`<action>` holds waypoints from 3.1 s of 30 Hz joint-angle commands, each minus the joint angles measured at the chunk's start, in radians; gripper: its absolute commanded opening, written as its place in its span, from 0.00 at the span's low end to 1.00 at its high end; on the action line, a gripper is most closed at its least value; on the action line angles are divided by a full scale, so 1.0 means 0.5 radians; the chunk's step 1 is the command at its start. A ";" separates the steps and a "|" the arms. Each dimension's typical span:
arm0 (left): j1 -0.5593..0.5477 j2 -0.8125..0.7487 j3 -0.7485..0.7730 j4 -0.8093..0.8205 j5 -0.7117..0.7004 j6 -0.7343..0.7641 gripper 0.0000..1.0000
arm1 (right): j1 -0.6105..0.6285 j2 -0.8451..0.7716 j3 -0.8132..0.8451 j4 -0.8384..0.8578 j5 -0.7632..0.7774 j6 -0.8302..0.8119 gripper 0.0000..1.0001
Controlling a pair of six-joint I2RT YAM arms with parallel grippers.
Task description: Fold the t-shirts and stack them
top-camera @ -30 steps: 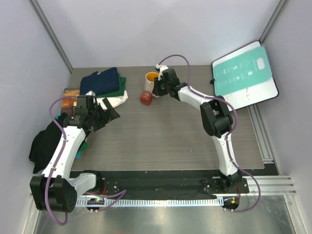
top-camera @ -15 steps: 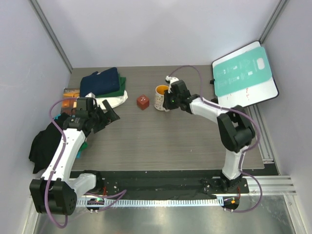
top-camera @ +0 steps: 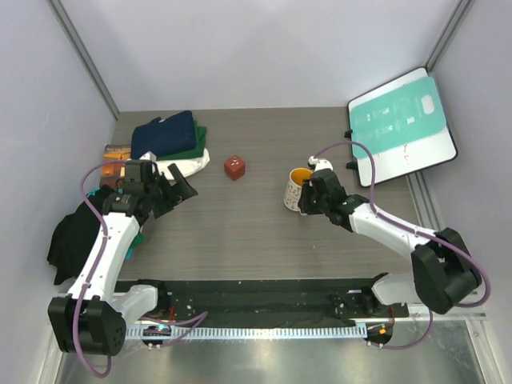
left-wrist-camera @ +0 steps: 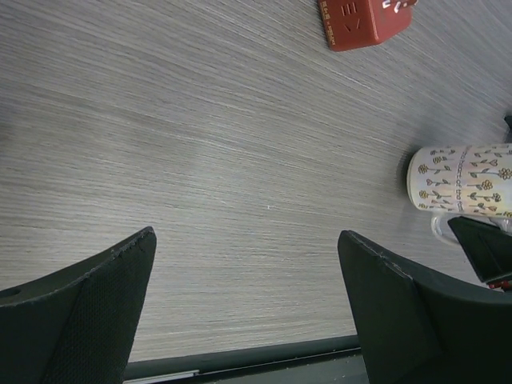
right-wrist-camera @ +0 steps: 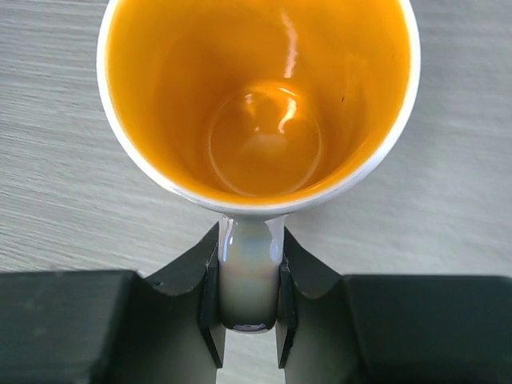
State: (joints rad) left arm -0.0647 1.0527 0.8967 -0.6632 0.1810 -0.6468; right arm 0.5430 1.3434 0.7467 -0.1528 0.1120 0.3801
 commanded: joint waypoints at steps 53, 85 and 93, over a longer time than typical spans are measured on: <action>-0.006 0.070 0.112 0.016 0.046 0.118 0.95 | -0.261 -0.490 -0.331 -1.143 1.574 1.479 0.01; -0.006 0.027 0.109 -0.005 0.046 0.091 0.95 | -0.742 -0.269 -0.371 -0.655 1.190 1.176 0.01; -0.006 0.021 0.100 -0.014 0.049 0.088 0.95 | -0.746 -0.251 -0.374 -0.615 1.154 1.169 0.01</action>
State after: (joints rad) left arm -0.0650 1.0878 0.9257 -0.6720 0.1875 -0.5991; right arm 0.1761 1.1893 0.5900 -0.4870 0.7605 0.9516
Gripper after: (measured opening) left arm 0.950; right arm 0.288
